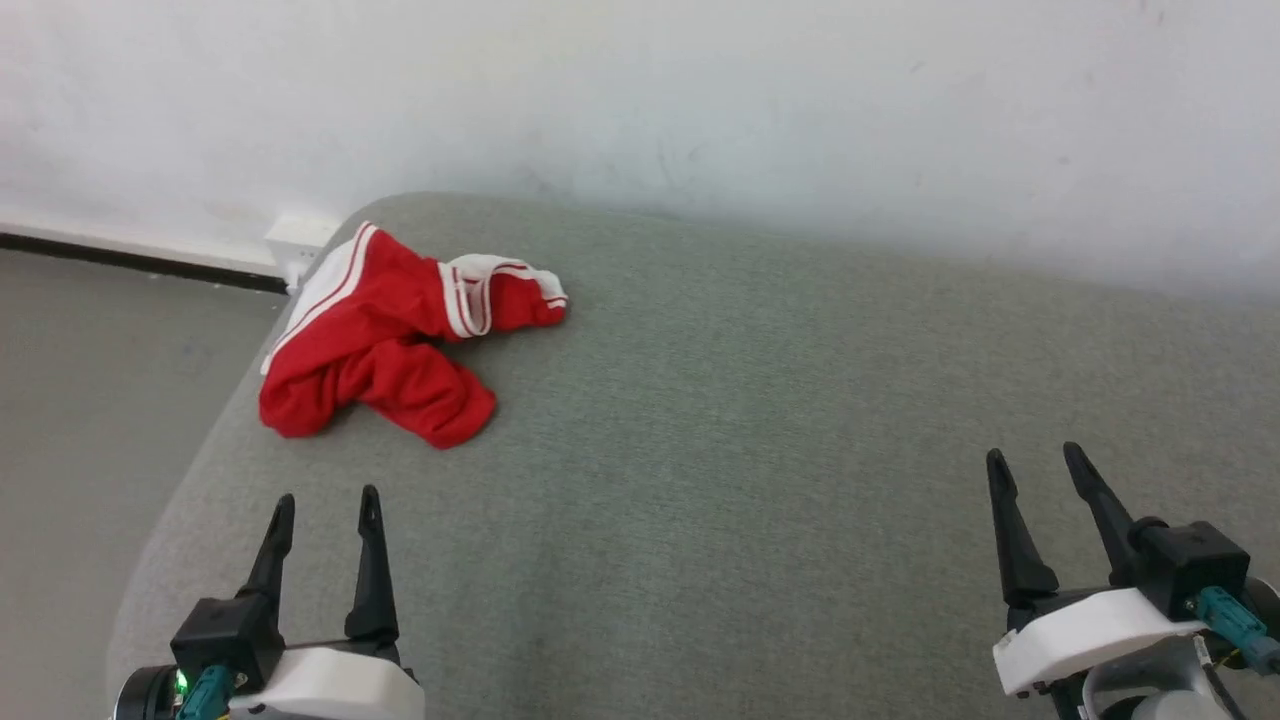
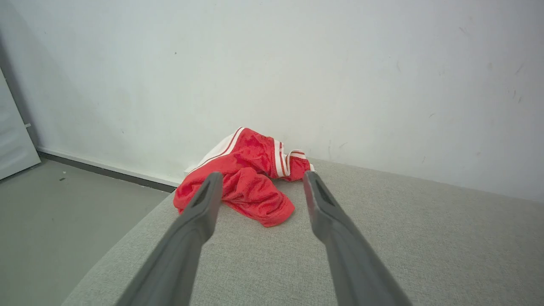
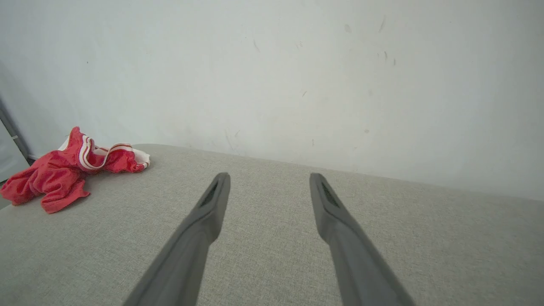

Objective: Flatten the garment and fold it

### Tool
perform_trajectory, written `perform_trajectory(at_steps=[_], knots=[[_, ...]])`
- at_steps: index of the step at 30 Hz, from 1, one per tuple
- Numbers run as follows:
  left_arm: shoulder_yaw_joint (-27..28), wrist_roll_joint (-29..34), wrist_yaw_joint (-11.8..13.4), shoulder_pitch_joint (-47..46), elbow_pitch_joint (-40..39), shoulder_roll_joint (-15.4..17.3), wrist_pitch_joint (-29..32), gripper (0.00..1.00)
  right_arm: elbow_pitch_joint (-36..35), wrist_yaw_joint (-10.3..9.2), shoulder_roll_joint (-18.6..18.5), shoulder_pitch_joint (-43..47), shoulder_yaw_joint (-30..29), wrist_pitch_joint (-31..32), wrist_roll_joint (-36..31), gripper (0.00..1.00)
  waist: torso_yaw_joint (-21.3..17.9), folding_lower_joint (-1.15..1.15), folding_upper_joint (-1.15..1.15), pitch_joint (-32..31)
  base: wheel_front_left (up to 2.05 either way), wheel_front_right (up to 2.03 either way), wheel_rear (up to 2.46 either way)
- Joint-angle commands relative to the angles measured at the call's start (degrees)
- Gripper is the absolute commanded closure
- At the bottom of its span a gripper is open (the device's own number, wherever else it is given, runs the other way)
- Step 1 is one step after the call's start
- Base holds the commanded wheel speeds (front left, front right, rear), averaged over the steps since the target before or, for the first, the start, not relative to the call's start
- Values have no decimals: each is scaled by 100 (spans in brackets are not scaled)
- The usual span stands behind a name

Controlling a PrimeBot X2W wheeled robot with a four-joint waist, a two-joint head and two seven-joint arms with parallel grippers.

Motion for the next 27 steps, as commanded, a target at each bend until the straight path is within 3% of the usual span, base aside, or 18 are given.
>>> perform_trajectory(at_steps=[1,27], knots=[[36,-36,31,112,-38,-6,-61,0,35,-4,10,1,13,-62,44,0,152,0,0,-28,0,0,0],[106,-304,60,376,-54,-7,-373,0,282,-5,14,14,26,-373,219,0,1146,0,0,-94,0,0,0]])
